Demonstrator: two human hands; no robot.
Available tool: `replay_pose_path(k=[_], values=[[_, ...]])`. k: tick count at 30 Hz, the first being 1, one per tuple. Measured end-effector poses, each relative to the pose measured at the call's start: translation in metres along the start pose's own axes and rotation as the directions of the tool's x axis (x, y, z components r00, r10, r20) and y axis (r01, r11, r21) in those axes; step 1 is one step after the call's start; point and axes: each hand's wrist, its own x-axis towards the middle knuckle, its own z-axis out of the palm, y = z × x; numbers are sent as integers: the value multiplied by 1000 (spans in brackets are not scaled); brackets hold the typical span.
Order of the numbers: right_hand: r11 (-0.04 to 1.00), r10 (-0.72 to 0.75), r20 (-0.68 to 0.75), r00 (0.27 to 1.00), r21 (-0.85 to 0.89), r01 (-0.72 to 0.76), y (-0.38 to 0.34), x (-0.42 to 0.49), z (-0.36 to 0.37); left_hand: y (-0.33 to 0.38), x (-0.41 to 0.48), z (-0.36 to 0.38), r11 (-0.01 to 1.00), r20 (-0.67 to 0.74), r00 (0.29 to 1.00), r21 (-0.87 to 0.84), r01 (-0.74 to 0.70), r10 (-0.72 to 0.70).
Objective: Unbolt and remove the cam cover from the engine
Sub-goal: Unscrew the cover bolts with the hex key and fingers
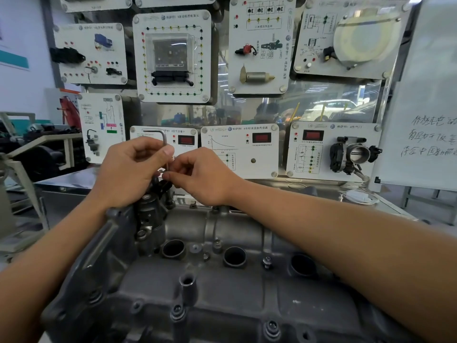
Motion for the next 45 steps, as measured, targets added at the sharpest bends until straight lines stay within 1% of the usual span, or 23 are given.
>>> replay_pose_path(k=[4,9,13,19,24,27,31,35,40,45], values=[[999,-11,35,999,-47,13,-2,1,0,0,-1,-1,1000,35,999,-14,0,0],[999,-19,50,999,-41,21,-1,0,-1,2,-2,-1,1000,66,998,1,-15,15],[1000,4,34,999,25,-5,1,1,2,2,-2,-3,999,36,999,-12,-36,36],[996,12,-44,999,88,-8,2,1,2,1,-1,-2,998,-39,997,14,-63,64],[992,29,-51,998,124,-23,2,4,3,-1,2,-2,998,-35,998,38,-49,51],[994,16,-50,999,109,-11,2,2,3,1,3,-1,995,-26,998,79,-57,59],[997,-20,-49,999,74,24,-2,1,3,2,2,-1,997,-17,998,39,-59,60],[998,-50,-26,998,34,50,-3,0,2,0,-1,-2,999,26,998,9,-53,53],[997,-71,0,997,-9,71,-2,1,2,1,0,-3,995,74,993,35,-92,90],[997,-54,52,997,-45,57,-3,1,2,0,0,-4,994,48,994,35,-102,100]])
